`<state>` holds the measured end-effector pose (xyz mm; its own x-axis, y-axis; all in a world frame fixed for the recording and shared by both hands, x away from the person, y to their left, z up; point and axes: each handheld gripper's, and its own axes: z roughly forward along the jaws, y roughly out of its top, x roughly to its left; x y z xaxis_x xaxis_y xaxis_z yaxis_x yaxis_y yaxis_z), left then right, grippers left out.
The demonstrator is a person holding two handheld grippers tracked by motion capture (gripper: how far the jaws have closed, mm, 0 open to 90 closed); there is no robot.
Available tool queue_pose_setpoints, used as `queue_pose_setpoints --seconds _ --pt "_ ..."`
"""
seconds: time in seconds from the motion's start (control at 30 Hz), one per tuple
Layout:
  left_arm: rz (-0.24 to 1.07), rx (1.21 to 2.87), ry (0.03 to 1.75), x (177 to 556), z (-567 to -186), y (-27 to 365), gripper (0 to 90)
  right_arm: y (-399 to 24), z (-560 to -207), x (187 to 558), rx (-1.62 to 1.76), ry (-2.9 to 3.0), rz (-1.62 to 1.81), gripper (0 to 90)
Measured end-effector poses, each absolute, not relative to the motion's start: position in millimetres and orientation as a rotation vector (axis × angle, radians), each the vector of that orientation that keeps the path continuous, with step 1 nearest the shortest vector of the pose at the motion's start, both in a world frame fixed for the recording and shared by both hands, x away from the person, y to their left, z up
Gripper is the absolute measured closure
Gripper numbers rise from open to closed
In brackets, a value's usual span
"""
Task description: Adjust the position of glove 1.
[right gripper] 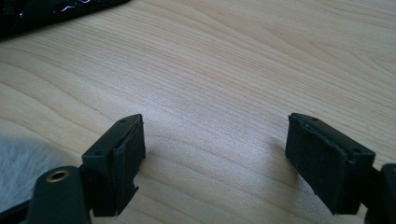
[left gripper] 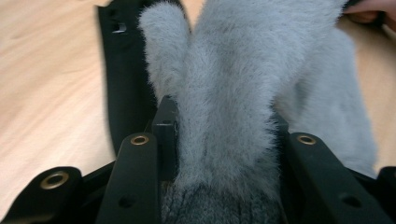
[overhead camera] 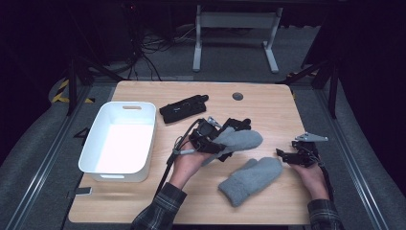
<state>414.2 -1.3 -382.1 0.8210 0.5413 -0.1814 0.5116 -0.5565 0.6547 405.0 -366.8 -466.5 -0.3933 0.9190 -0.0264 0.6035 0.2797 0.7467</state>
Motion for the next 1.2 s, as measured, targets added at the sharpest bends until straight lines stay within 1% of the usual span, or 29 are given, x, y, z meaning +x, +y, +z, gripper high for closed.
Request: queue_pose_setpoints --seconds 0.4,0.63,0.73,0.83,0.93,0.97,1.07,1.2 --pt "0.007 2.285 0.736 376 -388 -43 62.2 -367 -466 405 1.366 2.097 0.92 20.5" --pt "0.002 2.32 0.727 367 -398 -62 61.8 -367 -466 405 1.366 2.096 0.92 20.6" --pt "-0.012 2.337 0.719 365 -404 -68 59.6 -367 -466 405 1.365 2.097 0.921 20.6" --pt "-0.016 2.356 0.717 365 -410 -72 52.1 -367 -466 405 1.364 2.098 0.921 20.6" --pt "-0.038 2.363 0.705 366 -412 -72 38.3 -367 -467 405 1.363 2.099 0.922 20.6" --pt "-0.04 2.361 0.703 366 -412 -72 34.9 -367 -466 405 1.363 2.099 0.922 20.6" --pt "-0.049 2.364 0.673 366 -411 -70 27.7 -367 -467 405 1.362 2.1 0.922 20.6" --pt "-0.045 2.352 0.629 366 -405 -64 22.0 -367 -467 405 1.362 2.099 0.922 20.6"
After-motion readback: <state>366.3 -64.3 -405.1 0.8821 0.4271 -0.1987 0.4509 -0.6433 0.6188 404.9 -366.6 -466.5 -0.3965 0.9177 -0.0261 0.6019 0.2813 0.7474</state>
